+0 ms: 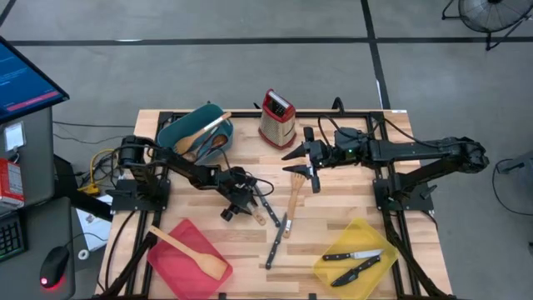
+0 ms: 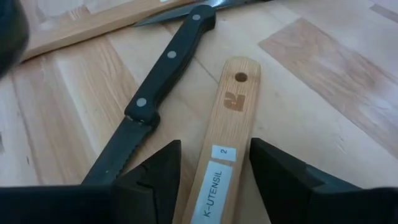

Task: Pick & Place Kitchen Items
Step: Put the brown wooden spatula into the pink bin

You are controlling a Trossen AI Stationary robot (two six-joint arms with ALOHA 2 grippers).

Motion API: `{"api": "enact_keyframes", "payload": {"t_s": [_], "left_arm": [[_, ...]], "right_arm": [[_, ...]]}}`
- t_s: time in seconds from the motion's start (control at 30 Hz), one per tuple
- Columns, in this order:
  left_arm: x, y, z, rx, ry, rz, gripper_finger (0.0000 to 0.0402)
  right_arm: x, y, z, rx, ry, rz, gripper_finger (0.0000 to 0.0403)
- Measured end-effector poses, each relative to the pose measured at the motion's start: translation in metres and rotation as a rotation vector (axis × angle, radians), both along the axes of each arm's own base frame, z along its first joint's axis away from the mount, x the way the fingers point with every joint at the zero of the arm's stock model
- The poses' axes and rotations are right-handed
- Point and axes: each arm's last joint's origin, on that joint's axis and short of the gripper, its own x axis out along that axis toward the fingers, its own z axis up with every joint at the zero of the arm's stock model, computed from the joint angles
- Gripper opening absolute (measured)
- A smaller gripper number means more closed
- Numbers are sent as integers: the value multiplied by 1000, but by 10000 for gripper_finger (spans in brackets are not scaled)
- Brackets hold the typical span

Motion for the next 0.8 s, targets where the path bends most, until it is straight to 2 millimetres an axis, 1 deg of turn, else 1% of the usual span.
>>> {"api": "enact_keyframes", "payload": {"t_s": [0.1,0.3,0.37,0.5,0.63,0.7,0.8], "left_arm": [[0,0,-1,3,5,1,152],[-1,0,-1,19,6,4,79],[-1,0,-1,21,7,5,62],[0,0,-1,20,3,13,60],[1,1,7,13,-31,44,72],[-1,2,14,40,-44,77,72],[1,4,34,67,-131,124,61]], "right_arm": [[0,0,-1,0,6,0,147],[0,0,-1,1,8,0,147],[0,0,-1,1,8,0,147],[0,0,-1,1,10,0,147],[0,0,-2,1,16,0,147],[0,0,-2,1,18,0,147],[0,0,-2,1,17,0,147]]}}
